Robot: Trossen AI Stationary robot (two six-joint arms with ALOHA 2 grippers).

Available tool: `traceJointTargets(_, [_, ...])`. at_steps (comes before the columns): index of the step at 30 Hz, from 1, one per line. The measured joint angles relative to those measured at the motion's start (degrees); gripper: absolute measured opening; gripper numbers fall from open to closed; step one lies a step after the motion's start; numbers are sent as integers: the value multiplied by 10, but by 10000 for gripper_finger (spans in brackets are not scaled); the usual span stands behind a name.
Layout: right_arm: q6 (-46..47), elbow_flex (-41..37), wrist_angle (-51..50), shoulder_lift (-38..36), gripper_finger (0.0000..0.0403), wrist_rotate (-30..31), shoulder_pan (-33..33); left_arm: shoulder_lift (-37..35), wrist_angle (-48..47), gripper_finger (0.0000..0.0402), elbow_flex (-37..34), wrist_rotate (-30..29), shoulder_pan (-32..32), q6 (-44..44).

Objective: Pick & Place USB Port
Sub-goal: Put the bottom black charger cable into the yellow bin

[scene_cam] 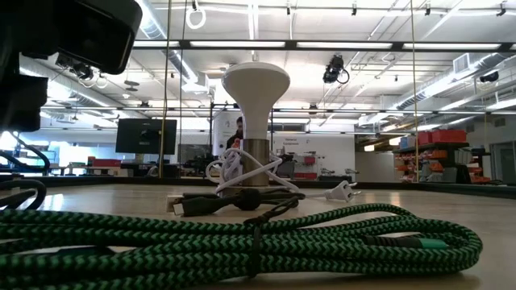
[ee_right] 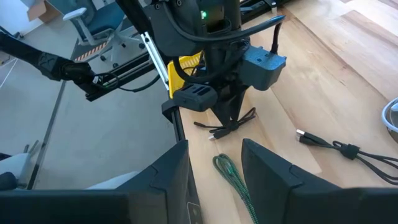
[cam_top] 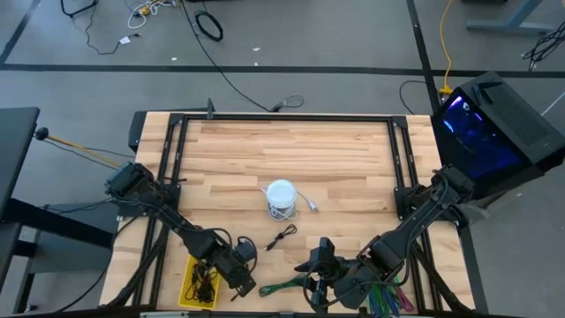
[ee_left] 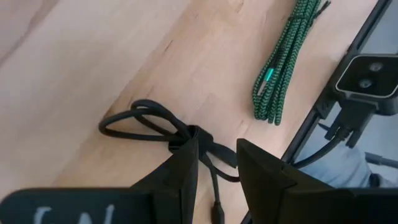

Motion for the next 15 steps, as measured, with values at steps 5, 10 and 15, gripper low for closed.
traceJointTargets(5, [0,0,0,0,151,0,0,0,-18,115,0,0,0,3])
traceJointTargets(10, [0,0,0,0,151,0,0,0,-66,115,-1,-13,4,4])
traceJointTargets(15, [0,0,0,0,151,0,0,0,-64,115,-1,-30,19,21])
